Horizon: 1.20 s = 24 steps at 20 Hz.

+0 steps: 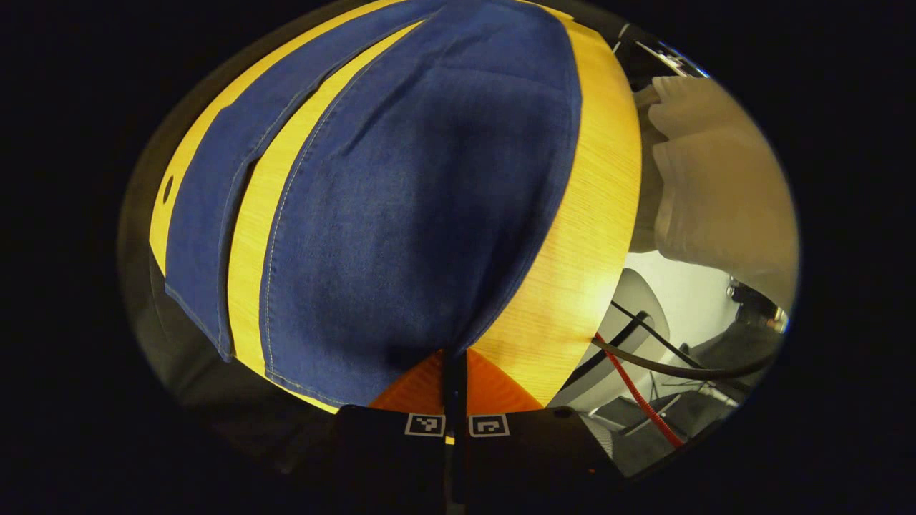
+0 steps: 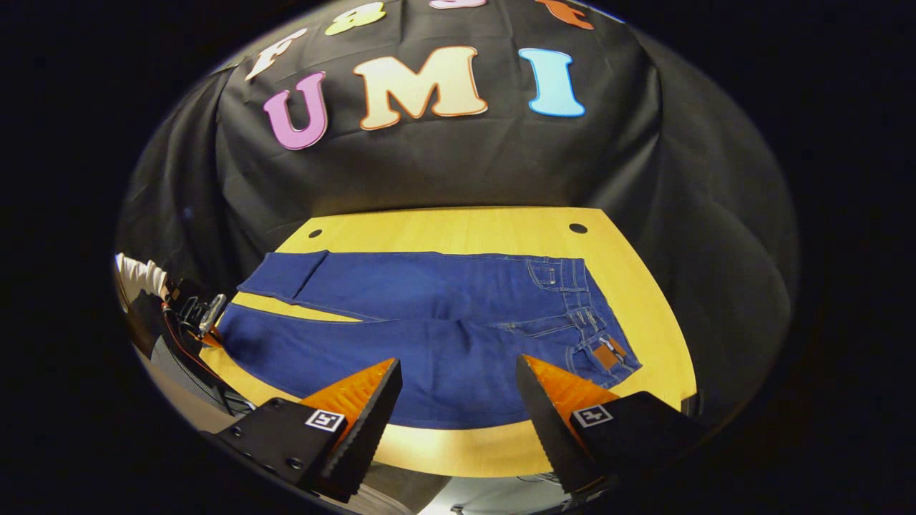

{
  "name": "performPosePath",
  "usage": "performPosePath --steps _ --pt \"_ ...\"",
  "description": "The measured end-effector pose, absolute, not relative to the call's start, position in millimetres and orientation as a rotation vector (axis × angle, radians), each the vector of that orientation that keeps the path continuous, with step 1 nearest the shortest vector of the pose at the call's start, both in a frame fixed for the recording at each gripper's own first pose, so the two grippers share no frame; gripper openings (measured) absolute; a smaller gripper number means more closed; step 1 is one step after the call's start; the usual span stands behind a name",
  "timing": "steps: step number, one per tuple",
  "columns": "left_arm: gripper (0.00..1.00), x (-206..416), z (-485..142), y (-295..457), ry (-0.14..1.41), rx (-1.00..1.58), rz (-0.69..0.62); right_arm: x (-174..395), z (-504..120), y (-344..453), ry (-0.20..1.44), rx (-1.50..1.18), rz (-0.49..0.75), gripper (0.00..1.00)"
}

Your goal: Grasp the waist and the cuffs of the jeans and fold them to make the two legs overlap; first hold the waist and fold one-third of the jeans toward the cuffs, then hold the cuffs and fold the remaining one-third in the same direction to finish folding.

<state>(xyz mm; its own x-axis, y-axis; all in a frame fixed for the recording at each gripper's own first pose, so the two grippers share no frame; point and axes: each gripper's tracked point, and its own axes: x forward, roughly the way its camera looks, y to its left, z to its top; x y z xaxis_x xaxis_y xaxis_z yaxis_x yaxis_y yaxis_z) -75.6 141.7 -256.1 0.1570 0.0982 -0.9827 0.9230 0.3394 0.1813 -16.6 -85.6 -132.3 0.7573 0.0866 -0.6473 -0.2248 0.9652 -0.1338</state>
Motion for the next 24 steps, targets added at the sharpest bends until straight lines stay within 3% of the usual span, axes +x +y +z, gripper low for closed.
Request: performPosePath --steps 7,11,12,13,14,24 --pt "0.0 -74.6 -257.3 138.7 1.34 1.039 -0.61 66.1 -147.2 -143.9 0.798 -0.217 0.198 0.98" --pt "0.0 -75.4 -256.2 137.2 1.39 1.023 -0.547 81.4 -175.7 -176.6 0.902 -0.438 0.282 0.98" --pt "0.0 -75.1 -255.7 136.7 1.403 1.018 -0.538 80.4 -183.1 -185.4 0.937 -0.516 0.31 0.98" --pt "0.0 -75.1 -255.4 137.2 1.413 1.01 -0.529 77.6 -191.6 -191.7 0.975 -0.584 0.345 0.92" --pt "0.0 -74.8 -255.5 136.8 1.422 1.001 -0.519 72.5 -201.6 -194.3 1.01 -0.641 0.384 0.99" --pt "0.0 -73.4 -254.6 137.6 1.49 1.003 -0.509 8.7 -279.6 -218.8 1.277 -1.215 0.801 0.99"
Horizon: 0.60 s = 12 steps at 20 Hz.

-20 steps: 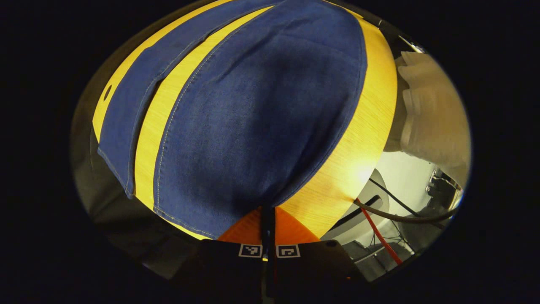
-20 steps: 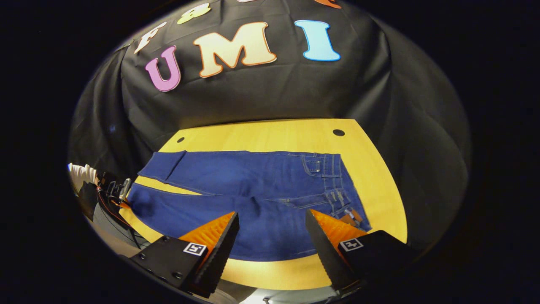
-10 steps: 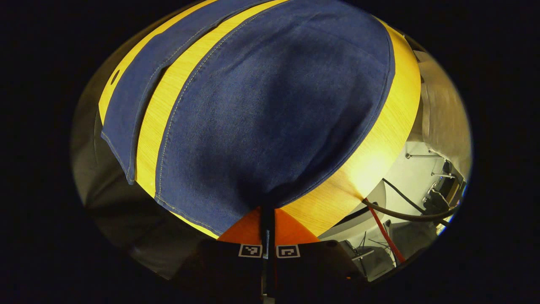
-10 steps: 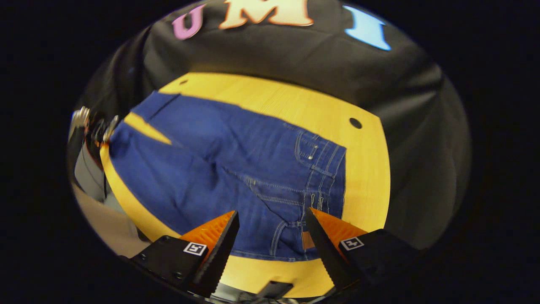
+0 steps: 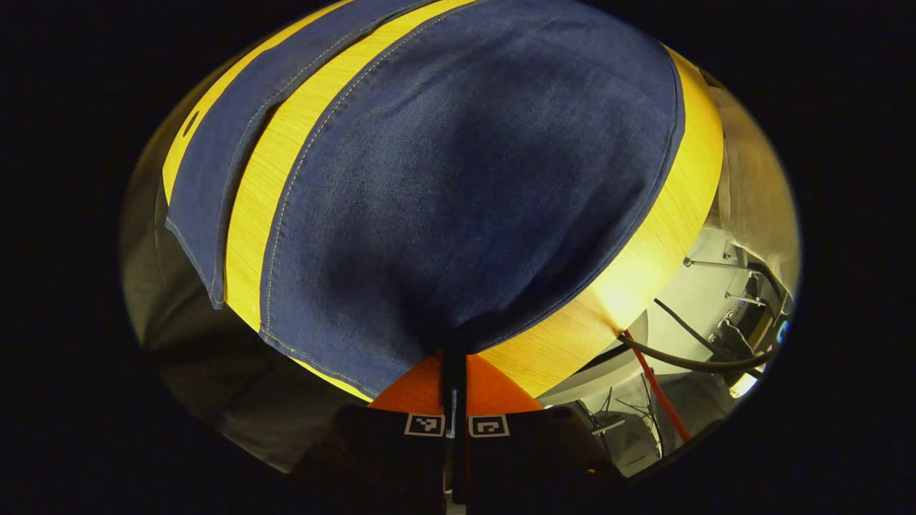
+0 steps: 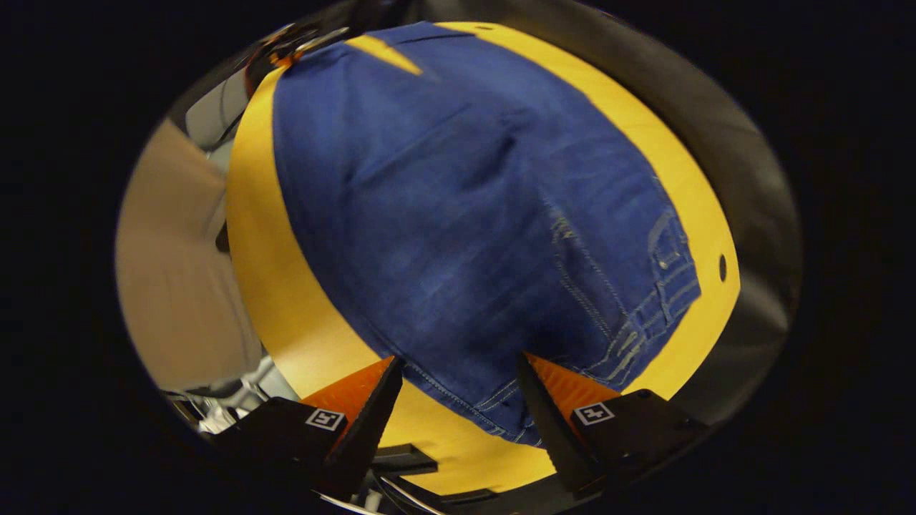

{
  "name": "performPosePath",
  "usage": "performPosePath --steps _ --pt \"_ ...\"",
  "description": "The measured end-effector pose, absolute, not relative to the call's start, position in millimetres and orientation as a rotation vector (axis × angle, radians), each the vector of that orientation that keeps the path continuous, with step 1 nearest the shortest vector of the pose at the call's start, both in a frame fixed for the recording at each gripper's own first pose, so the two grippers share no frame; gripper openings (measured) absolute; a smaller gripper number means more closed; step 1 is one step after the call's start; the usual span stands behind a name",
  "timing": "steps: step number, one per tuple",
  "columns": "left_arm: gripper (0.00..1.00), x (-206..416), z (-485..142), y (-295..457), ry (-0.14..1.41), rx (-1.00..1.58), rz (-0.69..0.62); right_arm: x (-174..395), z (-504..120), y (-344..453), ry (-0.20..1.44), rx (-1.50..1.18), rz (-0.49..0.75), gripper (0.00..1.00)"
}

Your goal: Grasp the waist and the cuffs of the jeans and fold them to make the two legs overlap; first hold the waist and fold one-third of the jeans toward the cuffs, then hold the cuffs and fold the remaining one-third in the same direction to finish folding.

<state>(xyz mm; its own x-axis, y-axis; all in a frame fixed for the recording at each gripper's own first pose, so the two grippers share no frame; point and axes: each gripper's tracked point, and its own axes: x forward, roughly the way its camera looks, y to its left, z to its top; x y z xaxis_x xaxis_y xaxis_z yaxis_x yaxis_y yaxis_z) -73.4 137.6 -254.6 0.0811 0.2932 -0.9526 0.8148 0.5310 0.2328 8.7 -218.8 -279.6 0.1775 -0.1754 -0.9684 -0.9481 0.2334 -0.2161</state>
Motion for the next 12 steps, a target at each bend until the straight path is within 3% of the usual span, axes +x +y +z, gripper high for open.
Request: performPosePath --steps 9,12 --pt "0.0 -74.0 -254.8 138.3 1.49 1.008 -0.511 2.8 -294.5 -232.8 1.348 -1.352 0.852 1.0" --pt "0.0 -73.3 -255.6 138.4 1.496 1.004 -0.512 2.7 -294.0 -232.6 1.367 -1.341 0.833 0.95"
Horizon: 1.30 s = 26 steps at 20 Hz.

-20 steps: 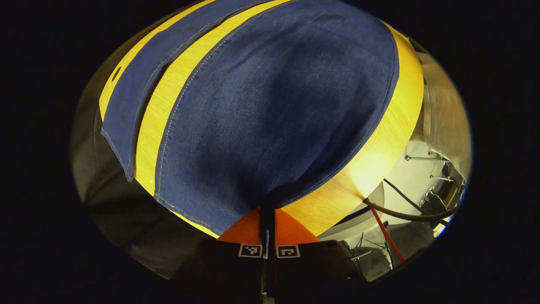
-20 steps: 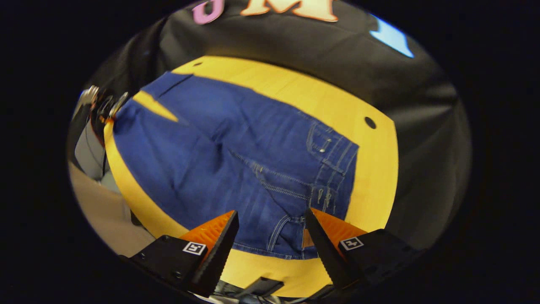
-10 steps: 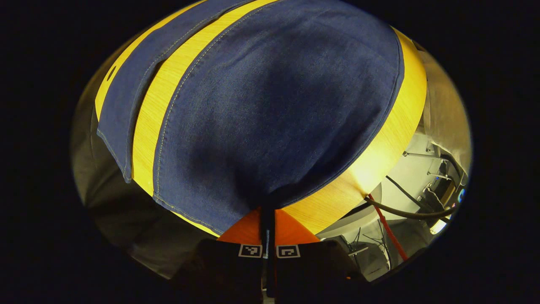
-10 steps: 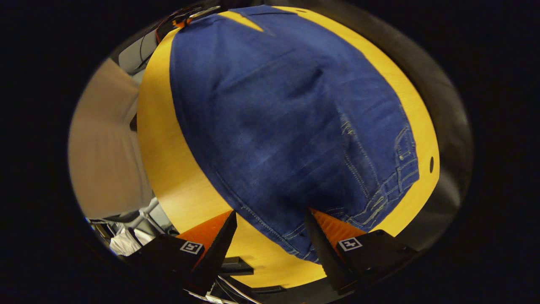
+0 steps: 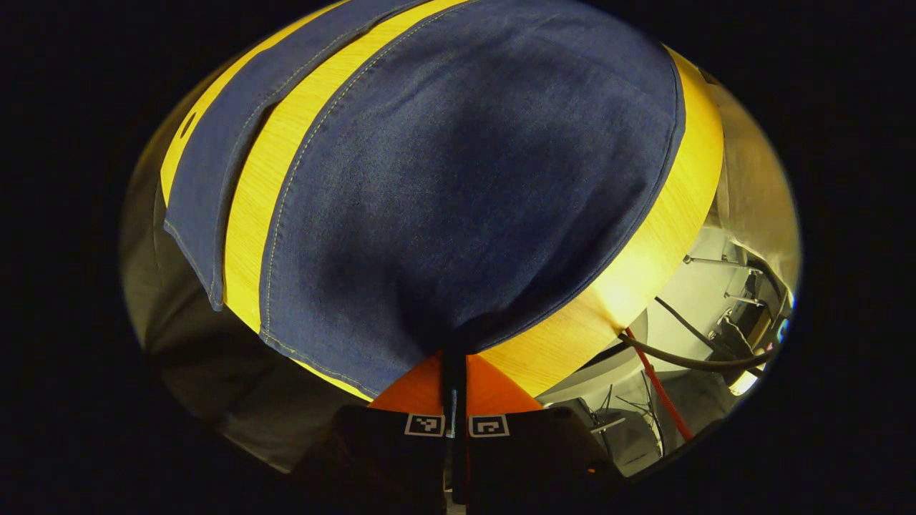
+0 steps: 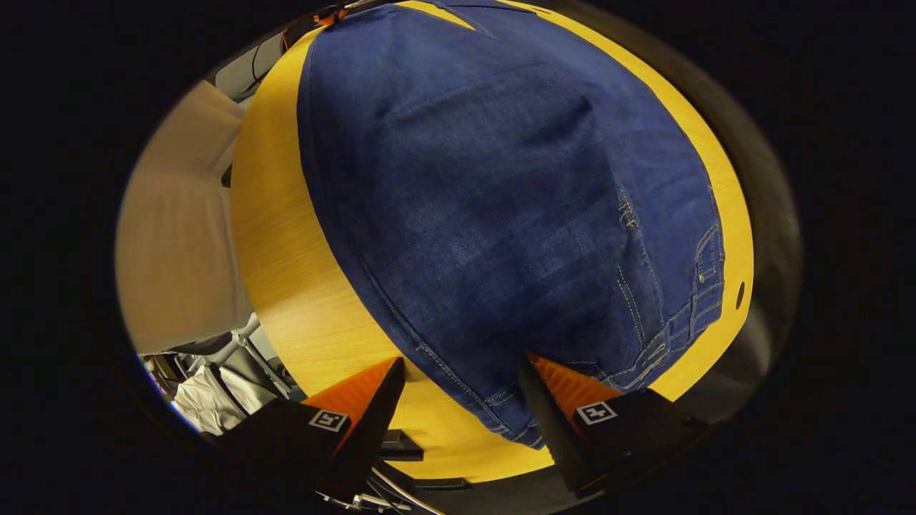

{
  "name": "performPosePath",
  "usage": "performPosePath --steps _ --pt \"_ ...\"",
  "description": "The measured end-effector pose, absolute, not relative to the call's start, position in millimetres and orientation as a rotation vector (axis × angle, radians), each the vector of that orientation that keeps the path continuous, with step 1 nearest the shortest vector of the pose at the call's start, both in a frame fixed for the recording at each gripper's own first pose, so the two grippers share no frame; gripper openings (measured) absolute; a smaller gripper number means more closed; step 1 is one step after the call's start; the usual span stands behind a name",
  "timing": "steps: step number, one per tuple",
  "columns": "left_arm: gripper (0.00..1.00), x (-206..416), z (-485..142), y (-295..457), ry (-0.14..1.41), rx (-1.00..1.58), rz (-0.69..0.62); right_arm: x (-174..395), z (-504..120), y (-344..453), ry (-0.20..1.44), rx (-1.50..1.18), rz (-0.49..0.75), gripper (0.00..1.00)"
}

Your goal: Grasp the waist and the cuffs of the jeans and fold them to make the two legs overlap; first hold the waist and fold one-third of the jeans toward the cuffs, then hold the cuffs and fold the remaining one-third in the same direction to finish folding.

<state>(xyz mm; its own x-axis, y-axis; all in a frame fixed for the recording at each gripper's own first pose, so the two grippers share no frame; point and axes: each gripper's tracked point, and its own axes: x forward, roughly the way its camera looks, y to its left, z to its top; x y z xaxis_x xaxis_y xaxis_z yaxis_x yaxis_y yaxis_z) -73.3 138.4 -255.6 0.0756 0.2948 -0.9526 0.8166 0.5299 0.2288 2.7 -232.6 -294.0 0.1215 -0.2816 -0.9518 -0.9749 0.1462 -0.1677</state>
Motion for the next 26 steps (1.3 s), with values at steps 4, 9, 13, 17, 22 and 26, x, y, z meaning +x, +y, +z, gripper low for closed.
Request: performPosePath --steps 4,9,13,17,22,26 --pt "0.0 -71.6 -255.9 139.5 1.489 0.999 -0.507 10.7 -290.0 -229.7 1.402 -1.31 0.769 0.81" --pt "0.0 -72.2 -254.8 139.5 1.472 0.987 -0.508 19.2 -292.9 -221.9 1.355 -1.261 0.713 0.45" --pt "0.0 -73.1 -254.1 138.2 1.416 0.916 -0.476 27.0 -290.6 -223.2 1.302 -1.218 0.607 0.14" --pt "0.0 -70.9 -256.2 135.5 1.288 0.756 -0.404 29.3 -286.6 -218.3 1.26 -1.018 0.407 0.06" --pt "0.0 -67.6 -253.5 131.7 1.094 0.509 -0.269 31.1 -283.6 -217.8 1.157 -0.785 0.193 0.06" --pt "0.0 -60.2 -246.2 125.0 1.029 0.304 -0.138 36.7 -274.7 -213.8 1.114 -0.618 0.055 0.03"
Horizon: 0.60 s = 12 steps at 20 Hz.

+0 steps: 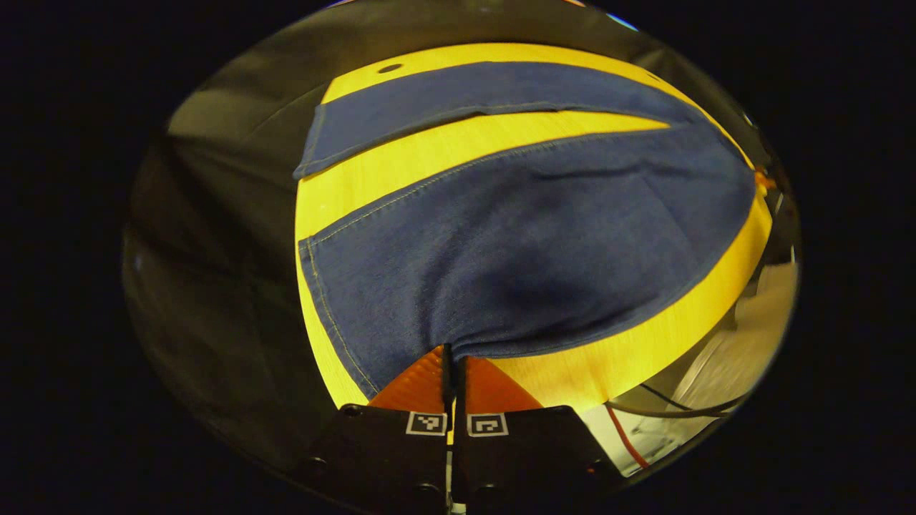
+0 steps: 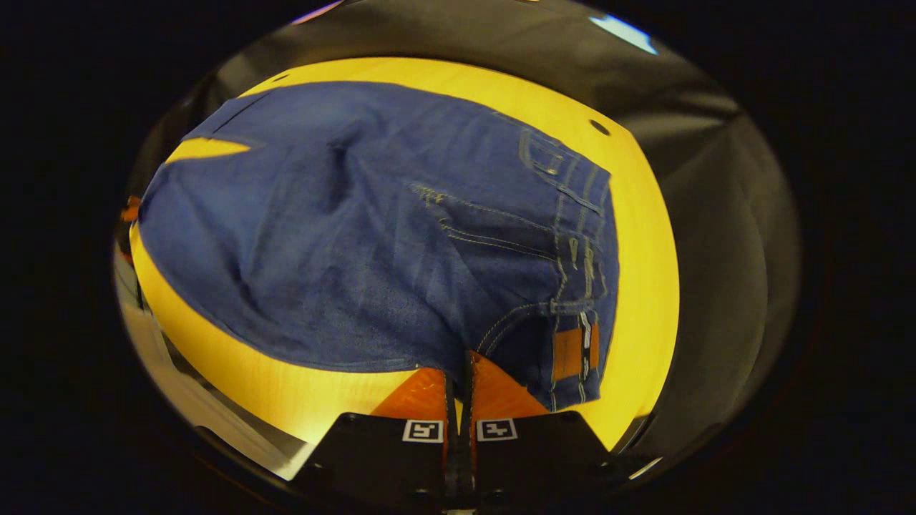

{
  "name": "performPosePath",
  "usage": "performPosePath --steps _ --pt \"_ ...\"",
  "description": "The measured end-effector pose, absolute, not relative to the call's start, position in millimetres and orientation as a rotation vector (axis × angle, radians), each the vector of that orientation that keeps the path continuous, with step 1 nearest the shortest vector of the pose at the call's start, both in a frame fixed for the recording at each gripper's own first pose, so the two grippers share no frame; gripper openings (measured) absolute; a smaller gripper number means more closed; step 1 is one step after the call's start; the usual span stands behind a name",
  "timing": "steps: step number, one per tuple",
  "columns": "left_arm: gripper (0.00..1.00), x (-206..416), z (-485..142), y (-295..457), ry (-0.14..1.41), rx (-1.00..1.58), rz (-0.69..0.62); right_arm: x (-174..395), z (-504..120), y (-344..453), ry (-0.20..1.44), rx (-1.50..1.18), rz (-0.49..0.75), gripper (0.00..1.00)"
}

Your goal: Grasp the waist and the cuffs of the jeans and fold them to make the two legs overlap; first hold the waist and fold one-third of the jeans toward the cuffs, then hold the cuffs and fold the remaining one-third in the same direction to finish folding.

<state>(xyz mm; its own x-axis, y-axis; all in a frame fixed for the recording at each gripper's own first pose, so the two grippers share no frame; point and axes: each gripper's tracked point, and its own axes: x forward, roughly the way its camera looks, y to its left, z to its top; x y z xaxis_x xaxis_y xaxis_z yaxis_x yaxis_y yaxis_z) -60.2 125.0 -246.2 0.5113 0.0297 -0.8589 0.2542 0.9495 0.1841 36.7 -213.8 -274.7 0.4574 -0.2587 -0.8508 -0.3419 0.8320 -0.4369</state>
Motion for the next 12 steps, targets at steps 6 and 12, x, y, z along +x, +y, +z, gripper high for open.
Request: performPosePath --steps 6,12 --pt "0.0 -51.6 -236.1 115.5 1.032 0.093 -0.048 45.0 -245.6 -203.0 1.07 -0.45 -0.052 0.03" --pt "0.0 -6.2 -161.7 99.6 0.978 -0.191 -0.037 75.8 -194.7 -173.9 0.99 -0.242 -0.106 0.03"
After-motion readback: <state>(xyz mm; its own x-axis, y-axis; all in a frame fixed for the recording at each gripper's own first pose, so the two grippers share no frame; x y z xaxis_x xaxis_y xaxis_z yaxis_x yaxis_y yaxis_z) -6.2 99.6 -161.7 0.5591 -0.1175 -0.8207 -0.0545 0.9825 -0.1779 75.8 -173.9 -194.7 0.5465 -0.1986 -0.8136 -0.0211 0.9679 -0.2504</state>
